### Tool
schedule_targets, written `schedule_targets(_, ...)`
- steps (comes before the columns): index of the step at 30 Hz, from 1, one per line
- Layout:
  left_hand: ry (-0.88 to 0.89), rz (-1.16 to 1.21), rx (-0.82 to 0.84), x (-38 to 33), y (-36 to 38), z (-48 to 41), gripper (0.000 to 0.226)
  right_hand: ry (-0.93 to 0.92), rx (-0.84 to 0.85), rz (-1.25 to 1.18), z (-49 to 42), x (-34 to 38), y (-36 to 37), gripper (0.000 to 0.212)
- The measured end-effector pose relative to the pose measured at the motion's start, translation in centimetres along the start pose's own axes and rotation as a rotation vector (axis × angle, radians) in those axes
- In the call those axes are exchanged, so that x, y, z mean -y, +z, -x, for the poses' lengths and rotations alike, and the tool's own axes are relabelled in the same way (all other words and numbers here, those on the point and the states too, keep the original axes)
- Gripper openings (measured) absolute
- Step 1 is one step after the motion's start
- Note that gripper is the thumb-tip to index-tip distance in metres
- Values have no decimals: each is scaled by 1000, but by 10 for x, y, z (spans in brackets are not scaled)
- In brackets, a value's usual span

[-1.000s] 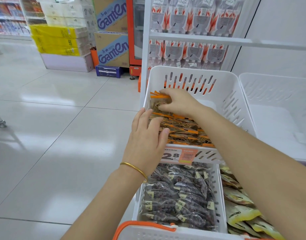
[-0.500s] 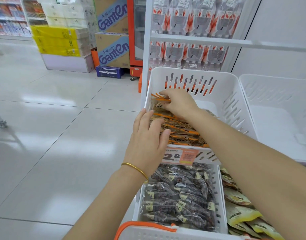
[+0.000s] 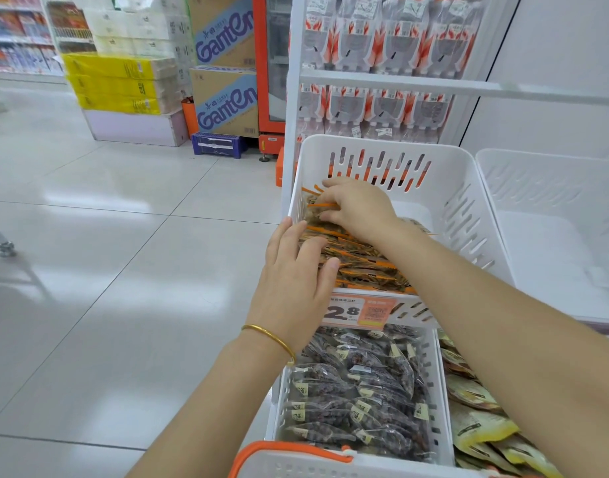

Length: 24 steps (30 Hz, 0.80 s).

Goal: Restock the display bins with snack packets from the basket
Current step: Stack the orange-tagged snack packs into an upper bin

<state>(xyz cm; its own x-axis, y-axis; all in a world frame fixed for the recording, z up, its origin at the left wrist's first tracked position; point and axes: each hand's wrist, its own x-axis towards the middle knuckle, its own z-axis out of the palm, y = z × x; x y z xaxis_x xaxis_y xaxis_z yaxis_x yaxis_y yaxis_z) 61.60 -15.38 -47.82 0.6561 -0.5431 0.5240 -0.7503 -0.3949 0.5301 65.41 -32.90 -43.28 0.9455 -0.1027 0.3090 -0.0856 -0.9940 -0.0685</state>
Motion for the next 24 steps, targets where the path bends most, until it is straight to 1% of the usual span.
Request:
schedule_targets(3,4,-2,3,2,1,0,66,12,-14,59,-12,0,7,19)
schedule_targets(8,12,-10,-2,3,3,-1,64,138,-148,177,-23,-2,15,18)
schedule_targets(9,13,-9,-5,4,3,-1,63,150,-155,189,-24,-2,16,17)
schedule_targets(11,12,-8,-4,4,3,-1,63,148,-107,147,-25,-1,18,15)
schedule_targets(13,7,-10,0,4,3,-1,62,126,-4,10,-26,0,14,20)
schedule_targets(15,0,-10,5,4,2,-2,60,108,97,-205,-22,0,4,23)
schedule_targets(16,-1,-7,5,4,2,-2,62,122,111,-349,-19,0,-1,22)
schedule_targets(17,-1,-1,6,4,2,-2,64,163,82,-506,-16,0,-6,19)
schedule_targets(18,-2,2,7,4,2,-2,66,221,19,-640,-14,-1,-8,17)
schedule_targets(19,-3,3,7,4,2,-1,66,275,-47,-711,-13,-3,-8,20)
schedule_targets(20,-4,1,8,3,2,-1,65,309,-73,-696,-14,-5,-8,27)
schedule_targets(21,-7,0,10,3,2,-1,61,328,-45,-633,-16,-5,-8,38)
schedule_targets(22,-12,0,14,3,2,-2,57,331,21,-560,-18,-5,-6,50)
schedule_targets(23,-14,2,15,4,2,-2,56,327,92,-500,-21,-4,-4,58)
schedule_targets(24,-10,4,13,4,1,-2,57,316,148,-452,-24,-4,0,62)
